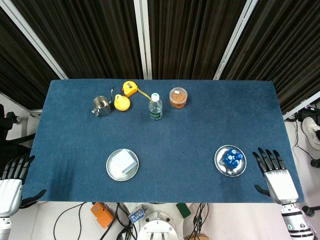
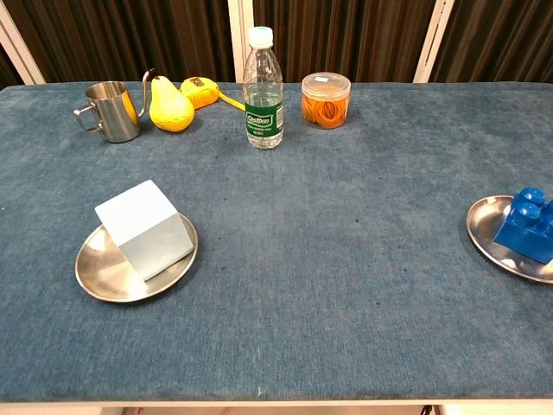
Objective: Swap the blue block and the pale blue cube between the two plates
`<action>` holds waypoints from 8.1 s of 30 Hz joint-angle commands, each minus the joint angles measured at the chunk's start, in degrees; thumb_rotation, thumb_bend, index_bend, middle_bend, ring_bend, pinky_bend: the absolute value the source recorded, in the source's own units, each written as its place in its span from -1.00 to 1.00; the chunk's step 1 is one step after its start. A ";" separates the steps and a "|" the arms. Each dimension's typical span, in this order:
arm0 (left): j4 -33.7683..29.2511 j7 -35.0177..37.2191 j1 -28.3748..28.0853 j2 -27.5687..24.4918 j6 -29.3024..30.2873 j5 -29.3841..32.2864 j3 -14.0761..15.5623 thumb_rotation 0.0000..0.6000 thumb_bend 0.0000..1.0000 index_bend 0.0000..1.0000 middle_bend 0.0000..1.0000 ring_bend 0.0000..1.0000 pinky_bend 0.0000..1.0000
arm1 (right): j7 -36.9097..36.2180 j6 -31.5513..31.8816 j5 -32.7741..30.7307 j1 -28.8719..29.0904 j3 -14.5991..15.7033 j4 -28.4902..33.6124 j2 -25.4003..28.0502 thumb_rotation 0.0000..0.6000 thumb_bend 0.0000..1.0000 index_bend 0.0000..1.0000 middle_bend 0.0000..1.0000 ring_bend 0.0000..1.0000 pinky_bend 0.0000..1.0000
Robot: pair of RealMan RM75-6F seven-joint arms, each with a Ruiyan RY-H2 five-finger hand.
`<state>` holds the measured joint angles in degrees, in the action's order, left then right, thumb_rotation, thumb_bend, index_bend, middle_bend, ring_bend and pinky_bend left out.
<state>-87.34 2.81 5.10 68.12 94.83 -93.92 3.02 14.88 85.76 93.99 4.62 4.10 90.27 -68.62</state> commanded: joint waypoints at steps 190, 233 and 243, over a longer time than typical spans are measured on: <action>-8.99 -26.64 -43.80 41.37 -35.84 19.83 -19.03 1.00 -1.00 -0.87 -0.99 -1.00 -0.66 | -9.13 1.00 1.67 -1.85 0.28 1.79 6.45 1.00 -0.50 -1.00 -1.00 -1.00 -1.00; 3.66 -30.24 -49.30 41.86 -29.77 25.31 -19.41 1.00 -0.53 0.06 -0.01 -0.02 -0.05 | -13.72 0.53 2.71 -1.93 -0.37 1.28 7.96 1.00 -0.50 -1.00 -1.00 -1.00 -1.00; -17.28 -32.13 -37.60 21.28 -23.74 25.88 -9.44 1.00 -0.57 0.06 -0.04 -0.06 -0.07 | -10.04 0.61 3.34 -2.41 -0.13 2.37 6.98 1.00 -0.50 -1.00 -1.00 -1.00 -1.00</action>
<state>-101.47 -30.13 -36.33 93.92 69.19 -68.04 -10.13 4.50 86.35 97.12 2.29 3.88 92.45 -61.44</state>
